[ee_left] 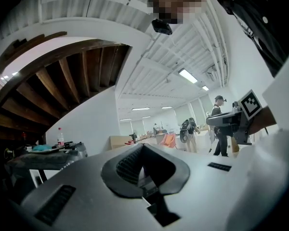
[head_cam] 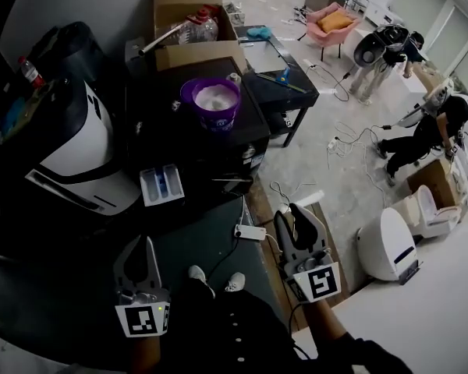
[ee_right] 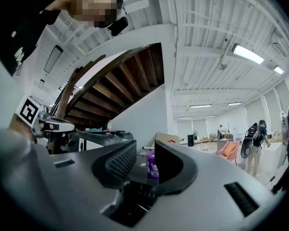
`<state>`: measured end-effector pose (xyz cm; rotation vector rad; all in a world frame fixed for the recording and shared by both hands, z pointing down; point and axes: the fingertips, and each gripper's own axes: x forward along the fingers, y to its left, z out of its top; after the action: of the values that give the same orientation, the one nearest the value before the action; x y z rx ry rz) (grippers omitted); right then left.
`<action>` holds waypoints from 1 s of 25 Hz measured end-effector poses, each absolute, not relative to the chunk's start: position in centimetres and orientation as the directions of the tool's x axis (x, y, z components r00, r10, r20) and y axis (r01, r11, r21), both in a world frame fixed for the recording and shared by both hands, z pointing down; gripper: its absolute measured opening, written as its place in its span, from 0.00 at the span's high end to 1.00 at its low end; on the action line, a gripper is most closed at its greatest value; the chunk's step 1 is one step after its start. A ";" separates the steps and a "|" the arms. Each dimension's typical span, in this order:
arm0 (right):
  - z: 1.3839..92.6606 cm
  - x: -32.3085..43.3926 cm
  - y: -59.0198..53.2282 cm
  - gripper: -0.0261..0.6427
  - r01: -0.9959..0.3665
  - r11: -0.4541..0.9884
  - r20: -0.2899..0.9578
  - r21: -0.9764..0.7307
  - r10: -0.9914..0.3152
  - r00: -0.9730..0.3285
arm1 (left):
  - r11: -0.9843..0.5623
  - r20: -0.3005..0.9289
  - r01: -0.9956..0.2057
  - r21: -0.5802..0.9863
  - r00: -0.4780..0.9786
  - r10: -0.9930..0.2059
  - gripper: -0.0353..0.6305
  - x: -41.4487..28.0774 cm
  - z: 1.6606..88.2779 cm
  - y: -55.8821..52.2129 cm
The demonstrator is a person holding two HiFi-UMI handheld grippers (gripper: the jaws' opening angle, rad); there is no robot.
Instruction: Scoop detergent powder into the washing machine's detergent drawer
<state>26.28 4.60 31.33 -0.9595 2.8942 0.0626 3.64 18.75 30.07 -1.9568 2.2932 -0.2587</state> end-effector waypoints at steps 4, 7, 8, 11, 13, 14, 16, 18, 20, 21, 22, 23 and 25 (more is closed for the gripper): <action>31.8 25.6 3.3 0.78 -0.595 0.804 -0.084 0.002 -0.593 -0.801 | 0.178 0.030 -0.959 -0.220 -0.189 -0.981 0.93 2.4 30.6 17.2; 31.4 24.8 2.0 0.78 -0.614 0.790 -0.083 -0.003 -0.612 -0.787 | 0.175 0.023 -0.961 -0.213 -0.184 -0.983 0.93 1.5 30.5 15.7; 31.4 24.5 1.4 0.78 -0.619 0.785 -0.082 0.001 -0.617 -0.783 | 0.169 0.015 -0.962 -0.215 -0.176 -0.984 0.93 1.2 30.5 15.0; 31.3 23.6 -0.4 0.78 -0.634 0.773 -0.079 0.020 -0.631 -0.772 | 0.150 0.011 -0.968 -0.203 -0.155 -0.988 0.93 0.1 30.4 12.9; 30.9 22.6 -1.5 0.78 -0.642 0.766 -0.085 0.025 -0.639 -0.765 | 0.141 0.002 -0.970 -0.199 -0.145 -0.989 0.93 -1.1 30.2 11.6; 30.7 22.1 -2.0 0.78 -0.645 0.763 -0.087 0.025 -0.642 -0.762 | 0.136 -0.009 -0.969 -0.207 -0.137 -0.991 0.93 -1.7 30.0 11.0; 30.4 20.9 -2.9 0.78 -0.650 0.760 -0.090 0.027 -0.645 -0.759 | 0.127 -0.024 -0.969 -0.211 -0.124 -0.992 0.93 -2.8 29.7 9.8; 30.1 19.7 -3.9 0.78 -0.653 0.757 -0.092 0.035 -0.648 -0.756 | 0.120 -0.031 -0.971 -0.208 -0.116 -0.993 0.93 -4.0 29.6 8.7; 29.8 18.6 -4.7 0.78 -0.654 0.755 -0.092 0.045 -0.649 -0.755 | 0.116 -0.039 -0.972 -0.202 -0.110 -0.993 0.93 -5.1 29.4 7.6; 29.8 18.1 -5.2 0.78 -0.655 0.753 -0.091 0.052 -0.650 -0.754 | 0.115 -0.044 -0.973 -0.200 -0.108 -0.993 0.93 -5.7 29.3 7.1; 29.7 17.6 -5.6 0.78 -0.658 0.751 -0.090 0.058 -0.652 -0.753 | 0.116 -0.048 -0.974 -0.197 -0.108 -0.993 0.93 -6.3 29.2 6.6; 29.6 17.0 -6.1 0.78 -0.660 0.748 -0.092 0.063 -0.654 -0.751 | 0.118 -0.052 -0.974 -0.194 -0.110 -0.993 0.93 -7.0 29.2 6.1; 29.2 15.9 -7.1 0.78 -0.662 0.746 -0.096 0.074 -0.655 -0.749 | 0.123 -0.059 -0.976 -0.180 -0.114 -0.992 0.93 -8.3 29.0 5.1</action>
<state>15.94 -7.14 29.18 -1.0862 2.8752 0.1599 -8.27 5.11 29.03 -1.9736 2.2249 -0.1436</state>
